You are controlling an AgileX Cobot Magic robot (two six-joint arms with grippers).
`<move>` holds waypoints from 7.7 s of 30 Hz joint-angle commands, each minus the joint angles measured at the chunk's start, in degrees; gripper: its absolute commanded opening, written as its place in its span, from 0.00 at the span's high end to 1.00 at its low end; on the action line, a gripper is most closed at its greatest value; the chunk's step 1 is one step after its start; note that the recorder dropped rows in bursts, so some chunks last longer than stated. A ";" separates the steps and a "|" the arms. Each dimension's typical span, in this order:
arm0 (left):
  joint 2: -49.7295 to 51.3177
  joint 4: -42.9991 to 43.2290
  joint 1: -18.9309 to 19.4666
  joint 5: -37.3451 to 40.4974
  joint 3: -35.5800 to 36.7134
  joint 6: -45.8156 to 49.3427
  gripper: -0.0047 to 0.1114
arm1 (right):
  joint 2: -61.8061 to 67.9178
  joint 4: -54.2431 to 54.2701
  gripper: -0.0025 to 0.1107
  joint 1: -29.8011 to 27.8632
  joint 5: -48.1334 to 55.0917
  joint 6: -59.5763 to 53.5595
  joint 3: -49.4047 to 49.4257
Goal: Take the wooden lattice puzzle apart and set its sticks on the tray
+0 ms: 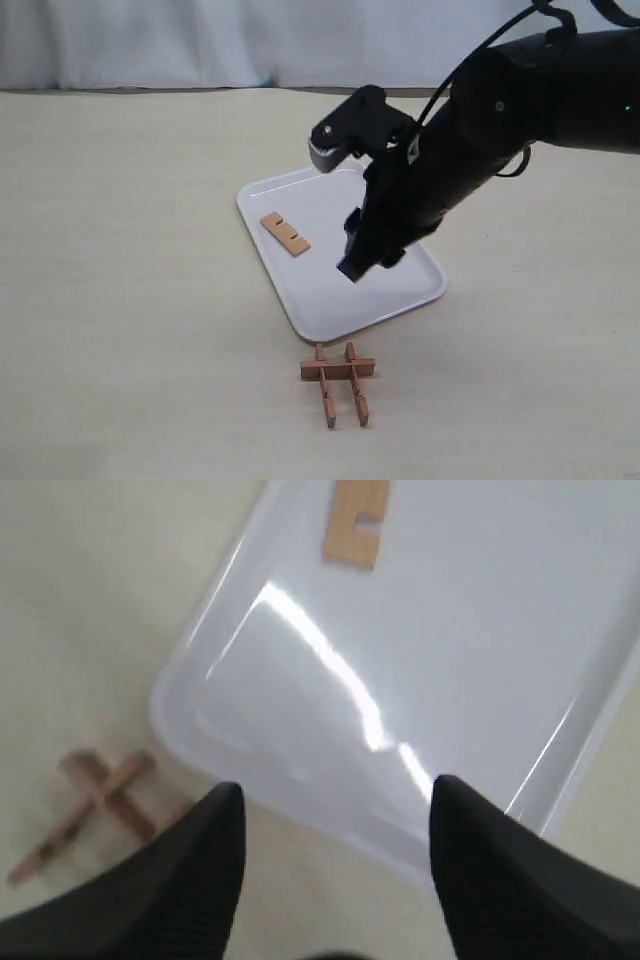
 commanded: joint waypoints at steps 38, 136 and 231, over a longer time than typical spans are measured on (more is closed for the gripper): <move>-0.06 -0.09 -0.49 -0.59 0.20 0.00 0.96 | 3.97 11.90 0.60 4.47 -9.34 -42.30 16.29; -0.06 -0.01 -0.49 -0.59 0.20 0.00 0.96 | 8.33 2.93 0.49 -3.36 -42.07 10.68 11.62; -0.06 -0.15 -0.49 -0.59 0.20 0.00 0.96 | 9.66 -28.33 0.51 12.30 -15.18 50.49 15.97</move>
